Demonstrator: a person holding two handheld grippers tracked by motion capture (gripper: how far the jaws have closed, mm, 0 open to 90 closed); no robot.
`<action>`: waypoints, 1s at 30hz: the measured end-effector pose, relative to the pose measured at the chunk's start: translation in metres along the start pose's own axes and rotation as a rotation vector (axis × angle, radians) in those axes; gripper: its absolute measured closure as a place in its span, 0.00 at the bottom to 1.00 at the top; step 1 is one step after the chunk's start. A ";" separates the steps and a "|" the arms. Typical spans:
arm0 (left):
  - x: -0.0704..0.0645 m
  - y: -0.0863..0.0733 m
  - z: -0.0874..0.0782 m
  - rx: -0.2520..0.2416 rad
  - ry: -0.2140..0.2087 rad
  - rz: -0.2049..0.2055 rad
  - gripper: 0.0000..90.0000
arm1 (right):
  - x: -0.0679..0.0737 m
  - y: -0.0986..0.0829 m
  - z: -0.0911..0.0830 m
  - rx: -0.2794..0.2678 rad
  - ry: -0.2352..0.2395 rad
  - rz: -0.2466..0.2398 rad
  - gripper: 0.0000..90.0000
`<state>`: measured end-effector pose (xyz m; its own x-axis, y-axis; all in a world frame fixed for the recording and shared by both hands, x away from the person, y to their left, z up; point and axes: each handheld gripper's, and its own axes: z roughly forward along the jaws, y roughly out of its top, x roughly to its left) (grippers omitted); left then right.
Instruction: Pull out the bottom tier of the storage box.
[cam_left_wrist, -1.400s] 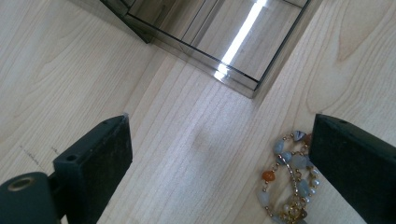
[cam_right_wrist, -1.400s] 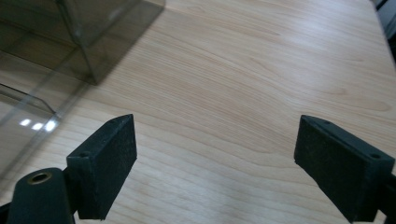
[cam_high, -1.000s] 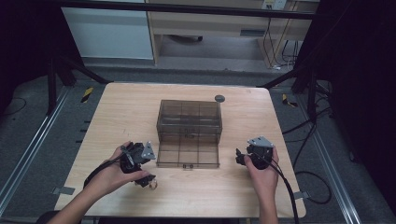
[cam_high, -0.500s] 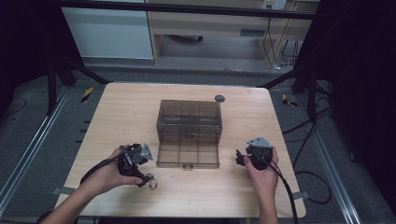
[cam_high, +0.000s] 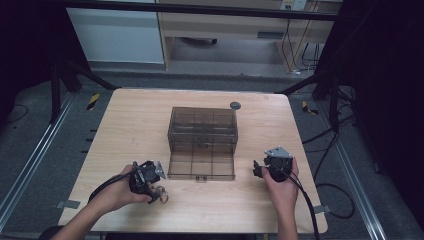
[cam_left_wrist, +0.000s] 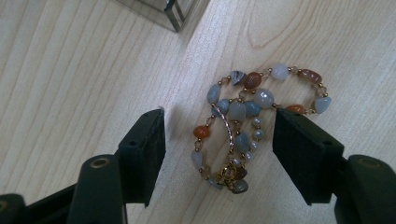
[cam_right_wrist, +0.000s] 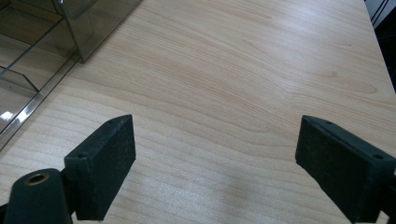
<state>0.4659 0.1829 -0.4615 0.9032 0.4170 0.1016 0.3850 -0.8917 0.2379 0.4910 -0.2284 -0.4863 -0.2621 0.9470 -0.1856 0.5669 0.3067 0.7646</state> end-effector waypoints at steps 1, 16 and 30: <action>0.000 0.000 0.001 0.000 -0.002 0.000 0.40 | 0.001 0.000 0.000 0.003 0.001 0.011 0.14; 0.003 0.003 0.004 0.006 -0.048 -0.012 0.68 | -0.002 0.000 0.000 -0.005 -0.002 0.005 0.14; 0.005 0.005 0.000 -0.009 -0.031 -0.030 0.92 | -0.001 0.000 0.000 0.002 0.005 0.006 0.15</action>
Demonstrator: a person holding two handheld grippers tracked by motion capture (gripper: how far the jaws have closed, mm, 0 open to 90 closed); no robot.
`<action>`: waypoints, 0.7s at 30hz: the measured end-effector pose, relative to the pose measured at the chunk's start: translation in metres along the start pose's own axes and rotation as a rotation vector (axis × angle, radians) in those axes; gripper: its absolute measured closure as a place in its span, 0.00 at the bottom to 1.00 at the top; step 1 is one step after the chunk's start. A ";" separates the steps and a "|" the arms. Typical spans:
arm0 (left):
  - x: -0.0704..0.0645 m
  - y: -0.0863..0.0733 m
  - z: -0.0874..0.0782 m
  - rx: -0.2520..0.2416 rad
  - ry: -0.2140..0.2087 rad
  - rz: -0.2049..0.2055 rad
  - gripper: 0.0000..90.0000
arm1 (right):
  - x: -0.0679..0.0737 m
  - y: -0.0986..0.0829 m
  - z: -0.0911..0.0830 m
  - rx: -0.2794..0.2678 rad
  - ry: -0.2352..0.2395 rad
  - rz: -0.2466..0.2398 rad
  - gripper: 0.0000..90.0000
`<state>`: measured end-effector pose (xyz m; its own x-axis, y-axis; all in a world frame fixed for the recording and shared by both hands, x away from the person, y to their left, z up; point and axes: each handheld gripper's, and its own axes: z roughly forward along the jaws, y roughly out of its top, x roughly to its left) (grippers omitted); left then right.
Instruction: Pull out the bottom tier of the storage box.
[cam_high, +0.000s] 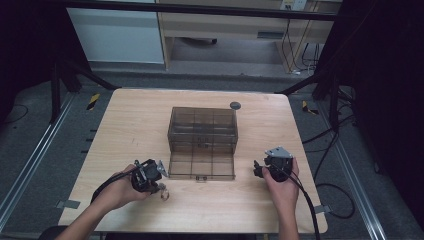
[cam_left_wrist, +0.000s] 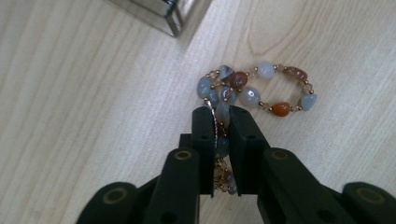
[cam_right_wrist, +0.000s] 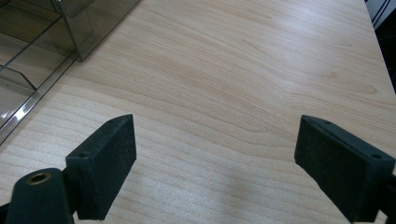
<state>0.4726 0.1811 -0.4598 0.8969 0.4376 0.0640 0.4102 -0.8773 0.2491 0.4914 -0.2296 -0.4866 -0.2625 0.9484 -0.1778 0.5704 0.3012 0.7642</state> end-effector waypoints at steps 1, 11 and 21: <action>0.000 0.000 -0.001 0.001 0.002 -0.001 0.93 | 0.000 0.000 0.000 -0.001 0.000 -0.001 0.15; 0.004 -0.001 -0.011 -0.003 0.020 -0.002 0.93 | -0.002 -0.001 0.000 -0.002 -0.007 -0.012 0.15; 0.004 0.005 -0.032 -0.026 0.046 0.010 0.93 | -0.002 0.000 0.000 0.001 -0.005 0.004 0.15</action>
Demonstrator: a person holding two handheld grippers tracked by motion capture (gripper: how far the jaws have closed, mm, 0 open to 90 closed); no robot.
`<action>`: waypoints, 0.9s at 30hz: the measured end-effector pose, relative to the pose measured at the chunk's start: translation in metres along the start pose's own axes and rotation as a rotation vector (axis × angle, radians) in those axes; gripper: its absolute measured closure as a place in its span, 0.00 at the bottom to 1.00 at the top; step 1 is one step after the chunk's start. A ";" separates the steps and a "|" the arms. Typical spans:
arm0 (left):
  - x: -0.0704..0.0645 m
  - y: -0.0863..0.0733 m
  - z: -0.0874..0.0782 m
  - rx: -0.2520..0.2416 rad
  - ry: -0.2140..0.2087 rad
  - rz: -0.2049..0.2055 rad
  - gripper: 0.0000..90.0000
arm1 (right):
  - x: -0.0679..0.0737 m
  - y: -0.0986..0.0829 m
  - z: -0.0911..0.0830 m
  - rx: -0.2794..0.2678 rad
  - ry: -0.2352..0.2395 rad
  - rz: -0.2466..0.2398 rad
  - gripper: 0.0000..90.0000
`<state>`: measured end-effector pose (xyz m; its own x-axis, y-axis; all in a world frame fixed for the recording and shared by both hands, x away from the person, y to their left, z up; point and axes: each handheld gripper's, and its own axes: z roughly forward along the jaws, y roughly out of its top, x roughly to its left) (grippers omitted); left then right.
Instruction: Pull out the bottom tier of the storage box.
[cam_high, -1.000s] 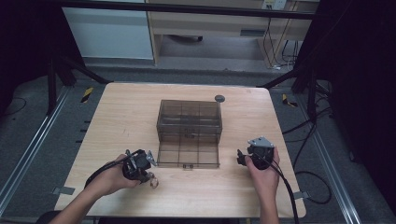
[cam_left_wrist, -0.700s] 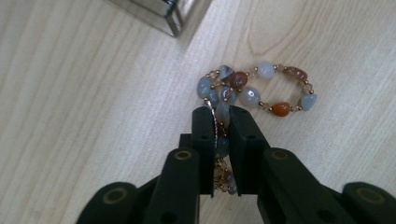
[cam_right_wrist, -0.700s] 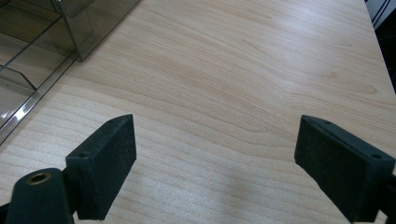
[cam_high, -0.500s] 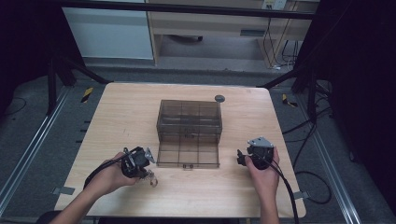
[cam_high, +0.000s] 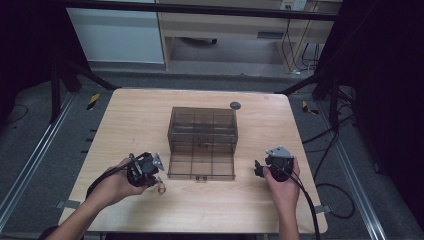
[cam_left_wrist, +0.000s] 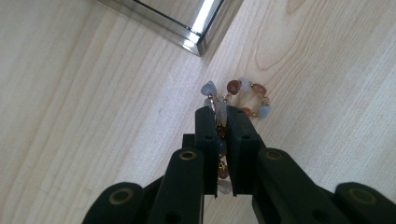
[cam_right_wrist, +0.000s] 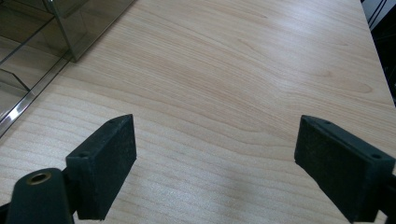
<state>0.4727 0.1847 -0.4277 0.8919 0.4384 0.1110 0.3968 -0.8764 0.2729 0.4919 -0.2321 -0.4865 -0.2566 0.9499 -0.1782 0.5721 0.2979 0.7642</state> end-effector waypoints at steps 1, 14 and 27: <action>0.000 0.000 -0.001 -0.003 -0.002 -0.002 0.93 | 0.000 0.000 0.000 -0.001 0.000 -0.002 0.15; 0.000 0.005 -0.028 -0.024 0.033 0.028 0.93 | -0.001 0.001 0.002 0.001 0.000 0.004 0.15; 0.004 0.011 -0.045 -0.039 0.049 0.035 0.93 | -0.004 0.000 0.003 -0.006 -0.002 0.004 0.15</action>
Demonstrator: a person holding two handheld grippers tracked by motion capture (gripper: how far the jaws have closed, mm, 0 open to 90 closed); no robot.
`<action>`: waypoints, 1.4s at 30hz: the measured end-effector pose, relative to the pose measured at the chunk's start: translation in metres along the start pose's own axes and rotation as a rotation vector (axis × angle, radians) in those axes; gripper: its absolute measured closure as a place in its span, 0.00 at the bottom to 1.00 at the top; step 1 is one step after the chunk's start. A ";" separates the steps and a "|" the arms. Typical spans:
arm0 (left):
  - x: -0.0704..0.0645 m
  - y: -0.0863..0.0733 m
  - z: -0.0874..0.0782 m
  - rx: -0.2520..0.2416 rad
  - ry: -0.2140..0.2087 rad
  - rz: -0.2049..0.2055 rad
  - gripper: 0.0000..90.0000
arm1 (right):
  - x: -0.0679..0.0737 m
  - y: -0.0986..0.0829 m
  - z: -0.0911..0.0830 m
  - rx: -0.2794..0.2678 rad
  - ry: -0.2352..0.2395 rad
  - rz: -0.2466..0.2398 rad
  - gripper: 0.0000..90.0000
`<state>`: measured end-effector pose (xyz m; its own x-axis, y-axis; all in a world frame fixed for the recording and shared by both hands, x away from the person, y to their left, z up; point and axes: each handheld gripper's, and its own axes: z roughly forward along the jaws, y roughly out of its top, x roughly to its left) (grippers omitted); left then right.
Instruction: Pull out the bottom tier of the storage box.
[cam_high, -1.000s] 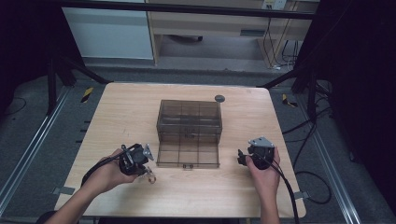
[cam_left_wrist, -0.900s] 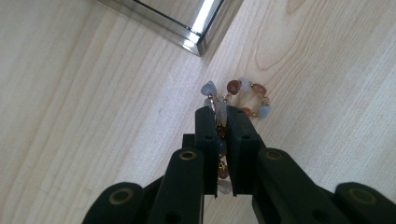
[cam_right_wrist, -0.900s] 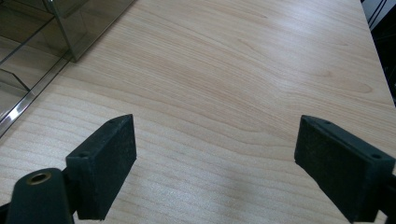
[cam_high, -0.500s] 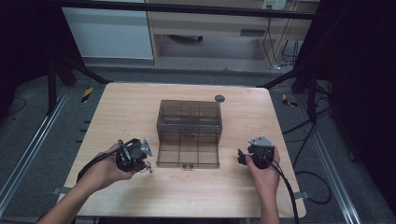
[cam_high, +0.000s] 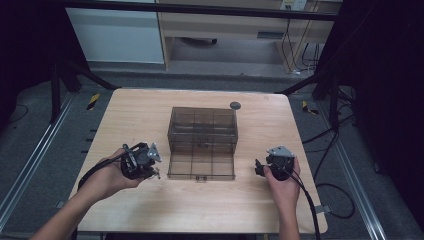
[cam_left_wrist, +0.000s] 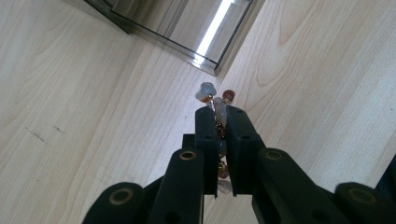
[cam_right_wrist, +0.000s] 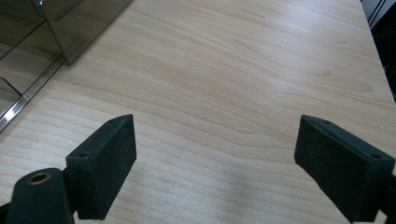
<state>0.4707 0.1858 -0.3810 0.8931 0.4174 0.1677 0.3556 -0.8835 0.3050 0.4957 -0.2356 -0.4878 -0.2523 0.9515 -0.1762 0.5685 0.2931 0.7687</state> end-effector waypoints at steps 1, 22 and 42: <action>0.000 0.001 -0.001 0.000 -0.001 0.001 0.93 | -0.001 0.000 0.000 0.000 0.005 0.006 0.15; 0.000 0.025 -0.006 -0.026 0.003 0.032 0.93 | -0.004 0.000 -0.002 -0.007 0.001 0.035 0.15; -0.001 0.057 0.000 -0.064 0.011 0.059 0.94 | -0.005 -0.001 -0.003 -0.008 0.007 0.050 0.15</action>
<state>0.4905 0.1354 -0.3640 0.9089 0.3676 0.1971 0.2839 -0.8913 0.3535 0.4943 -0.2414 -0.4859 -0.2291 0.9642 -0.1337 0.5743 0.2448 0.7812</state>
